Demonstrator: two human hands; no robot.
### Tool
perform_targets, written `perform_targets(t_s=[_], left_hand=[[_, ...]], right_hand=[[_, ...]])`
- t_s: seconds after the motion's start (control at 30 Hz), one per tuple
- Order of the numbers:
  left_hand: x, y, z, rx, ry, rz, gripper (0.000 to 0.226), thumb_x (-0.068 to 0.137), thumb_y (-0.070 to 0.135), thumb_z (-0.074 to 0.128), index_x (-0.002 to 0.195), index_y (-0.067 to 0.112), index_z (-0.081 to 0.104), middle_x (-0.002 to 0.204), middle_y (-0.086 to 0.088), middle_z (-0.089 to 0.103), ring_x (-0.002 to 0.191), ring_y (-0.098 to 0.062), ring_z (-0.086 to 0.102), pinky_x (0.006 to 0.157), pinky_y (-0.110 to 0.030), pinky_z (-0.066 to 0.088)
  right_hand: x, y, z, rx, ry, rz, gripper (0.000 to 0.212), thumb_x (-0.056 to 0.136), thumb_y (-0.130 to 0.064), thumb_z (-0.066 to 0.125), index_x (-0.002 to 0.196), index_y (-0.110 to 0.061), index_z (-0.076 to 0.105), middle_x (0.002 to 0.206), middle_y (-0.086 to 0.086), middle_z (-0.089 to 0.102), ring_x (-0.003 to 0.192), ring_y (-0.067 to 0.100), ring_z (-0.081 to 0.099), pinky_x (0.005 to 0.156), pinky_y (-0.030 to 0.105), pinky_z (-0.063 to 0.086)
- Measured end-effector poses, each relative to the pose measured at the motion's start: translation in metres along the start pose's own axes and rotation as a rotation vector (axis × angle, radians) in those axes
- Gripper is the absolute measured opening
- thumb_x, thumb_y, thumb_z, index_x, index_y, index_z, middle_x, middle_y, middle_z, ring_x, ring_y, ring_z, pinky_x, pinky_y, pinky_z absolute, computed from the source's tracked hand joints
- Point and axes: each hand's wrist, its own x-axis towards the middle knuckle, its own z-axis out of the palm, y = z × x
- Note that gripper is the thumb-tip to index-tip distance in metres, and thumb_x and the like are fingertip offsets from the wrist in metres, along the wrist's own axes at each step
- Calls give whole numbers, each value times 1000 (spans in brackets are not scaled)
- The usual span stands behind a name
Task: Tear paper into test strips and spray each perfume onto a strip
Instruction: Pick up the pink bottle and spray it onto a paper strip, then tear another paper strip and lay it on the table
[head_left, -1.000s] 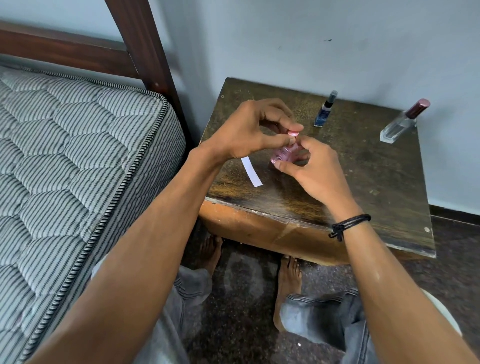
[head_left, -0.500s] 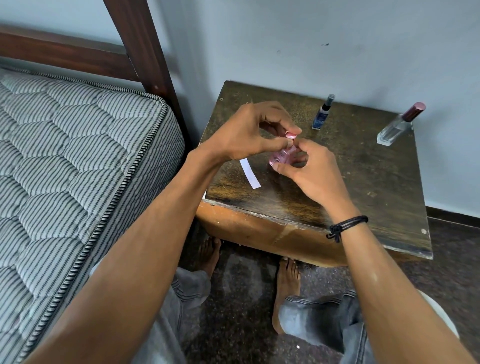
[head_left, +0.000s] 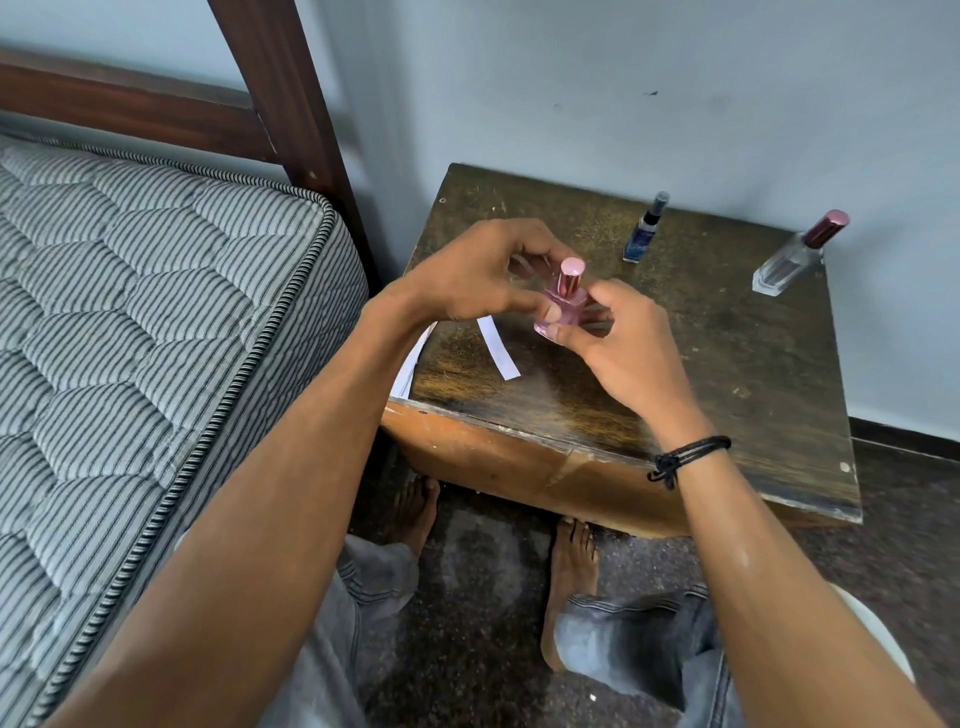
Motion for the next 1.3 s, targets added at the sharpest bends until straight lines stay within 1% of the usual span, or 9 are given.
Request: perform_targets(t_s=[0.27, 0.37, 0.47, 0.73, 0.87, 0.97, 1.07, 1.17, 1.3], left_hand=[[3, -6, -1, 96, 70, -49, 39, 79, 15, 84, 116, 14, 72, 107, -1, 69, 94, -13, 66, 88, -24, 53], [4, -15, -13, 166, 222, -167, 27, 83, 16, 80, 110, 17, 75, 100, 1, 73, 83, -4, 64, 87, -22, 54], [-2, -29, -25, 284, 320, -341, 14, 84, 19, 78, 98, 22, 78, 86, 8, 70, 86, -8, 66, 92, -30, 54], [-9, -39, -26, 350, 152, -493, 13, 78, 24, 83, 90, 26, 80, 79, 10, 70, 84, -11, 68, 87, -29, 52], [-6, -39, -20, 371, 93, -494, 17, 73, 26, 87, 86, 26, 78, 73, 16, 67, 78, -9, 68, 85, -30, 53], [-5, -39, -18, 396, 77, -499, 17, 70, 28, 89, 79, 31, 74, 72, 18, 65, 80, -12, 67, 84, -33, 53], [-5, -37, -17, 419, 64, -509, 20, 70, 28, 89, 71, 34, 70, 72, 18, 64, 83, -16, 68, 84, -35, 53], [-4, -36, -17, 425, 57, -514, 20, 71, 27, 88, 69, 33, 69, 70, 21, 61, 83, -17, 68, 84, -37, 54], [-3, -34, -15, 424, 59, -520, 19, 71, 25, 88, 69, 31, 70, 69, 21, 60, 81, -15, 66, 82, -37, 53]], right_hand=[[2, 3, -10, 0, 44, 70, 22, 86, -28, 83, 104, -20, 73, 108, -5, 70, 98, 12, 68, 88, 34, 53], [3, 6, -17, 28, 89, 129, 27, 87, -23, 82, 113, -20, 73, 114, -3, 72, 101, 16, 69, 92, 35, 53], [4, 9, -22, 71, 137, 191, 28, 88, -17, 80, 115, -23, 71, 113, -1, 74, 102, 17, 69, 94, 40, 55], [4, 10, -23, 81, 164, 287, 33, 89, -15, 78, 120, -23, 69, 114, -4, 72, 104, 17, 68, 94, 48, 57], [2, 7, -21, 153, 135, 377, 59, 82, -15, 85, 132, -24, 55, 124, -4, 64, 112, 14, 63, 96, 36, 52], [-3, -2, -15, 412, 285, 495, 69, 75, 2, 82, 128, -23, 46, 115, -2, 59, 104, 13, 61, 83, 28, 49], [-17, -13, -7, 600, 418, 611, 50, 74, 4, 76, 110, -21, 52, 105, 5, 60, 90, 18, 59, 80, 37, 51], [-30, -21, 4, 472, 318, 583, 27, 75, -7, 80, 91, -23, 65, 102, 7, 72, 90, 23, 67, 83, 45, 55], [-41, -27, 24, 33, 79, 358, 10, 83, -31, 80, 84, -30, 71, 78, -18, 67, 76, -4, 60, 64, 22, 41]])
